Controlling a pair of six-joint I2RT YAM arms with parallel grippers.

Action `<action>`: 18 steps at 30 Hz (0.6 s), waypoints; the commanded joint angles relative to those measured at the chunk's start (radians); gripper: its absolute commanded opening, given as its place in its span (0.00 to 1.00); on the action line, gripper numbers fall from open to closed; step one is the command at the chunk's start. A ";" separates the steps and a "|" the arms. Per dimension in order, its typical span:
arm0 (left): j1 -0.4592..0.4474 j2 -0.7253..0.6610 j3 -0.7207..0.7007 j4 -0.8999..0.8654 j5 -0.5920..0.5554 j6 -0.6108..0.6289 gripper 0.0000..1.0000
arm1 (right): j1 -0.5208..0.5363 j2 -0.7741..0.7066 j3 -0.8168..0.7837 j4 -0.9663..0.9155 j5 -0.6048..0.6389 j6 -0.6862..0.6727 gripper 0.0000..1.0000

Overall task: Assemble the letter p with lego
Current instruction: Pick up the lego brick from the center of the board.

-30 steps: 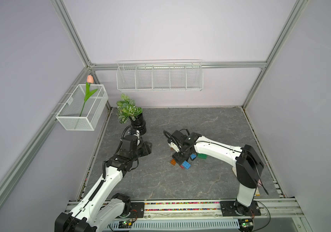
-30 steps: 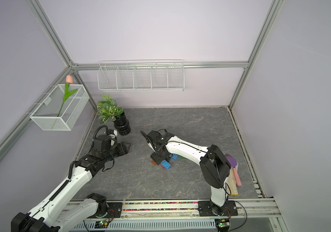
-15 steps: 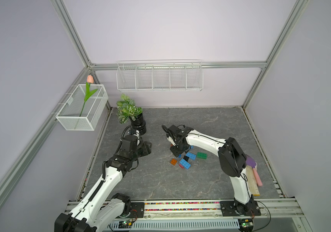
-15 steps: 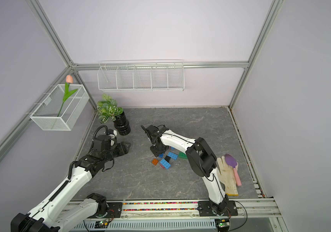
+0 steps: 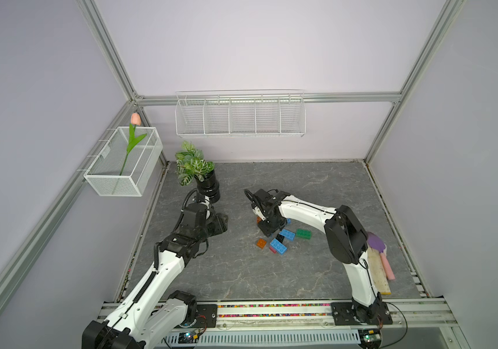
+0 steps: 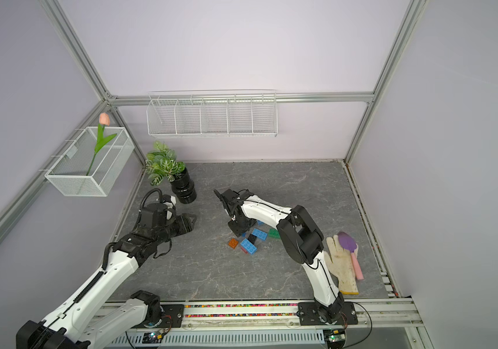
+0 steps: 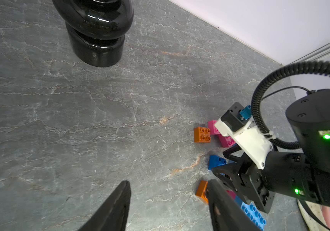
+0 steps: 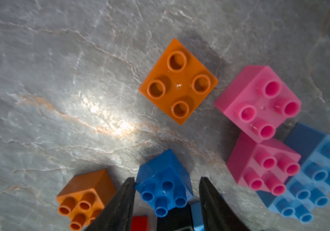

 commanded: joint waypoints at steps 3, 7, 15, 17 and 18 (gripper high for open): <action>0.003 -0.003 0.012 -0.017 -0.014 0.018 0.64 | -0.006 0.030 0.000 -0.033 -0.015 -0.030 0.54; 0.004 0.001 0.013 -0.016 -0.014 0.018 0.64 | -0.005 0.020 -0.015 -0.035 -0.017 -0.037 0.56; 0.004 0.001 0.015 -0.019 -0.014 0.018 0.64 | -0.005 0.003 -0.025 -0.041 -0.006 -0.066 0.59; 0.003 0.003 0.015 -0.018 -0.015 0.019 0.64 | -0.005 0.010 -0.021 -0.044 -0.004 -0.072 0.57; 0.004 0.003 0.015 -0.018 -0.015 0.019 0.64 | -0.005 0.014 -0.019 -0.045 -0.004 -0.076 0.56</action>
